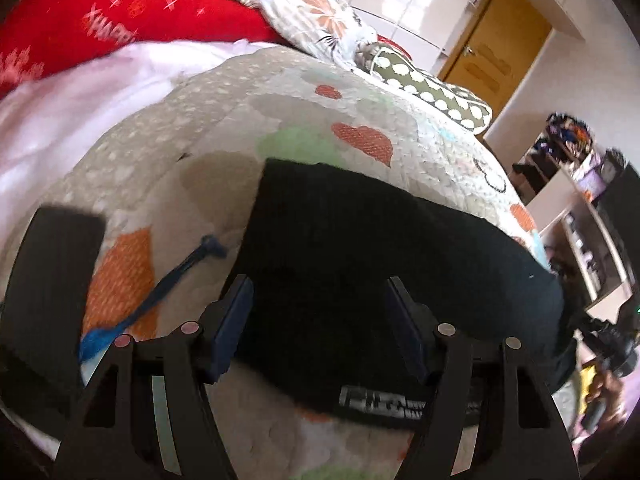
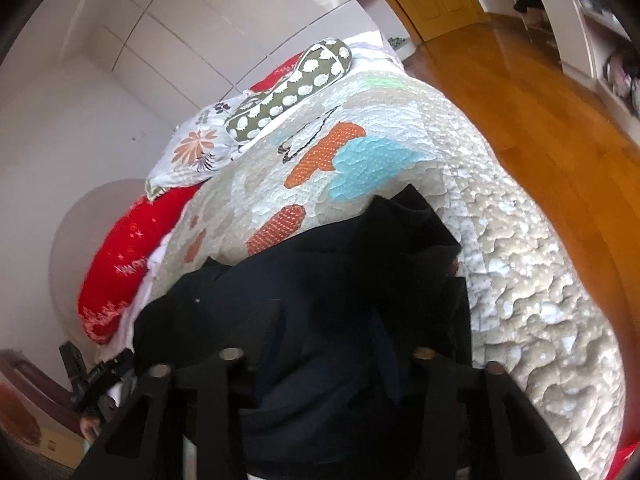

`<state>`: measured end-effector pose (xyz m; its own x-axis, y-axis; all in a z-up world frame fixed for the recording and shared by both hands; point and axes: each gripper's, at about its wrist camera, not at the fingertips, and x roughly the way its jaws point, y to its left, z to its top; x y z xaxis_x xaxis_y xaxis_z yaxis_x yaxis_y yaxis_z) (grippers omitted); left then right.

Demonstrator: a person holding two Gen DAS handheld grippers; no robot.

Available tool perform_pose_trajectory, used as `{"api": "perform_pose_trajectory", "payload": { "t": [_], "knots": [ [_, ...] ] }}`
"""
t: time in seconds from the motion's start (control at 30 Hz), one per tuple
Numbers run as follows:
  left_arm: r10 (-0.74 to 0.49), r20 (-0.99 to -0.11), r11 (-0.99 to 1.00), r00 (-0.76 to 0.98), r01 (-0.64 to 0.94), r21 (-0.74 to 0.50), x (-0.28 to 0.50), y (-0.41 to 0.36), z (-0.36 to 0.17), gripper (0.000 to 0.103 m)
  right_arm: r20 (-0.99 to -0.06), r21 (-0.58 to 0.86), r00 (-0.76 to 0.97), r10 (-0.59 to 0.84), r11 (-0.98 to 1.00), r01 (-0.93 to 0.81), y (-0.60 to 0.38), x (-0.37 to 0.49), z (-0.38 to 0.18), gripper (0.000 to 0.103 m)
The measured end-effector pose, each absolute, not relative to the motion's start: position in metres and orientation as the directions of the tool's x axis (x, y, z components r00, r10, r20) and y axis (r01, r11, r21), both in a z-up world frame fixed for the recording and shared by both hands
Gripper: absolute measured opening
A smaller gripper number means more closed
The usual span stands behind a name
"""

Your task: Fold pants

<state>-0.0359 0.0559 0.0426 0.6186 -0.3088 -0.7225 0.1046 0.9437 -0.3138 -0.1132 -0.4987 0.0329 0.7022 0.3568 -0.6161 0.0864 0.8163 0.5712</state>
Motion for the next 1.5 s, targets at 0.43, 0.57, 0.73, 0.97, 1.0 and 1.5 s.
{"api": "perform_pose_trajectory", "payload": {
  "t": [0.43, 0.57, 0.73, 0.97, 1.0, 1.5],
  "knots": [
    [-0.437, -0.638, 0.897, 0.634, 0.249, -0.366, -0.045, 0.066, 0.085, 0.001, -0.485, 0.593, 0.78, 0.395, 0.805, -0.038, -0.504, -0.178, 0.089, 0.004],
    [-0.439, -0.671, 0.894, 0.597, 0.215, -0.393, -0.045, 0.08, 0.071, 0.001, -0.526, 0.568, 0.769, 0.364, 0.823, -0.002, -0.5, -0.189, 0.079, 0.004],
    [-0.401, -0.7, 0.904, 0.59, 0.135, -0.405, -0.041, 0.083, 0.056, 0.009, -0.549, 0.602, 0.764, 0.34, 0.795, 0.079, -0.499, -0.174, 0.06, 0.052],
    [-0.346, -0.712, 0.926, 0.611, 0.1, -0.364, -0.031, 0.073, 0.051, 0.068, -0.646, 0.536, 0.706, 0.291, 0.831, 0.148, -0.486, -0.128, 0.04, 0.059],
    [-0.336, -0.719, 0.93, 0.608, 0.095, -0.355, -0.028, 0.072, 0.05, 0.069, -0.646, 0.543, 0.704, 0.293, 0.825, 0.155, -0.487, -0.125, 0.036, 0.059],
    [-0.464, -0.699, 0.885, 0.544, 0.242, -0.399, -0.022, 0.074, 0.075, 0.008, -0.486, 0.6, 0.784, 0.385, 0.8, -0.021, -0.485, -0.179, 0.087, 0.004]
  ]
}}
